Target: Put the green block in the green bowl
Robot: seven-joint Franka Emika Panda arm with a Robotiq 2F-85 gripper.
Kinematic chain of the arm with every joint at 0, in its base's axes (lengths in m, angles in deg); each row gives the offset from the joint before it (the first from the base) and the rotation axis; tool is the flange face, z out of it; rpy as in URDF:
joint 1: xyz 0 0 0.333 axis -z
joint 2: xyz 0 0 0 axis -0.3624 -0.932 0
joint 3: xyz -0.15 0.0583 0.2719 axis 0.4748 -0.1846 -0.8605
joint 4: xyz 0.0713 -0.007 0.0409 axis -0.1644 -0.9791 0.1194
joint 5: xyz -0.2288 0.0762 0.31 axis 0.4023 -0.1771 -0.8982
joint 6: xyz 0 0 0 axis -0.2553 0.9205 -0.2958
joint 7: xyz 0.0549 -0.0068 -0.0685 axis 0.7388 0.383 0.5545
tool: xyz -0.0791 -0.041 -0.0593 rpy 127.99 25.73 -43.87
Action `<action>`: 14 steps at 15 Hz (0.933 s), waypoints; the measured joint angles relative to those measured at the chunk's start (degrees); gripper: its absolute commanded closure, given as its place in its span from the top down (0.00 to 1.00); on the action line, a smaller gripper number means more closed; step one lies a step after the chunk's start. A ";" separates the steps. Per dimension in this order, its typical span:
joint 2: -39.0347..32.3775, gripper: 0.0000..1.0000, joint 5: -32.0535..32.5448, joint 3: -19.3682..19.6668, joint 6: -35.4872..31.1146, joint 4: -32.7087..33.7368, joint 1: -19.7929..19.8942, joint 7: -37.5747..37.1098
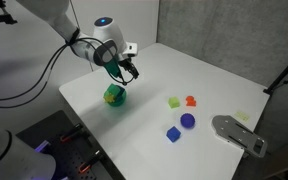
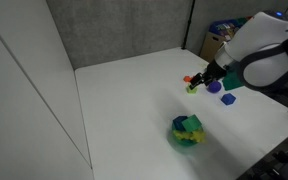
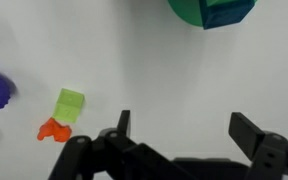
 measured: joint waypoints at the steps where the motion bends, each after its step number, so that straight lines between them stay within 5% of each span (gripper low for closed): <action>1: 0.68 1.00 0.84 1.33 2.34 1.41 0.02 0.00; 14: 13.91 1.00 4.09 1.12 41.16 14.43 10.41 4.74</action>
